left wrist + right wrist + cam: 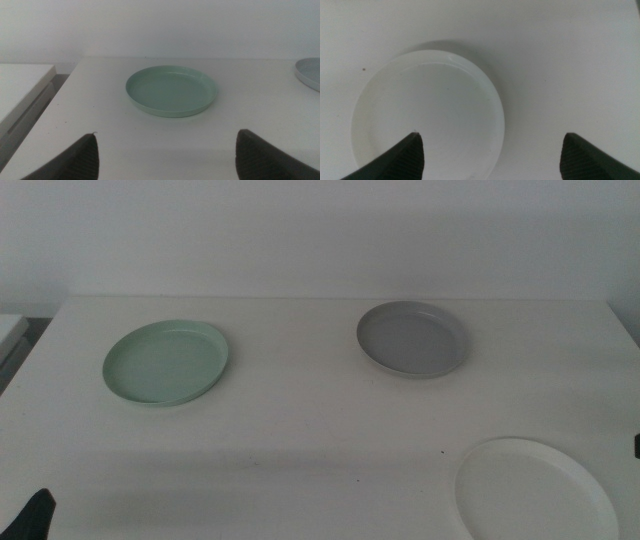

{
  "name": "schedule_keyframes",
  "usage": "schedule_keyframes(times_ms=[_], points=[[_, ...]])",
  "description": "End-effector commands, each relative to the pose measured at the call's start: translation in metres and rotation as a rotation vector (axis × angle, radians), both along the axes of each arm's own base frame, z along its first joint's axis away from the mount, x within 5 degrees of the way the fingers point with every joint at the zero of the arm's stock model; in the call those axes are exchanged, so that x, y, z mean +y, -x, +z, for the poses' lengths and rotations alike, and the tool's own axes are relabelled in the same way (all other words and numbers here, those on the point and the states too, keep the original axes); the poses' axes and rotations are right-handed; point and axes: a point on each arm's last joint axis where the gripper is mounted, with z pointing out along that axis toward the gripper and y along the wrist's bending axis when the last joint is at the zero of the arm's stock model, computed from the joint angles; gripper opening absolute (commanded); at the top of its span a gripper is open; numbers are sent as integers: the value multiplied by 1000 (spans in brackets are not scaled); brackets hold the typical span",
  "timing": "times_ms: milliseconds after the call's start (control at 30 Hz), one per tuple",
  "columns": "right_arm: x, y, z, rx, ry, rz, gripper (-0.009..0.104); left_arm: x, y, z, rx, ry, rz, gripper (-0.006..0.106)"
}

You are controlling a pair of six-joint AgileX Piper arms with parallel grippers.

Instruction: Stack the three bowls on top of each other.

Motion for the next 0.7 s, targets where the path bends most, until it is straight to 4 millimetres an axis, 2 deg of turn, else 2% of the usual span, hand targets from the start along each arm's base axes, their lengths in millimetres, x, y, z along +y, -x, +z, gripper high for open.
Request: schedule_keyframes(times_ms=[0, 133, 233, 400, 533, 667], points=[[-2, -12, -1, 25, -6, -27, 93, 0, 0, 1, -16, 1, 2, 94], [-3, -38, -20, 186, -22, -52, 92, 0, 0, 1, -16, 1, 2, 94], [-3, -59, -41, 292, -22, -52, 88, 0, 0, 1, -16, 1, 2, 94], [-4, -87, -84, 442, -23, -56, 72, 0, 0, 1, -16, 1, 2, 94], [-5, -100, -113, 500, -14, -54, 55, 0, 0, 1, -16, 1, 2, 94], [-6, -106, -135, 549, -15, -58, 54, 0, 0, 1, -16, 1, 2, 94]])
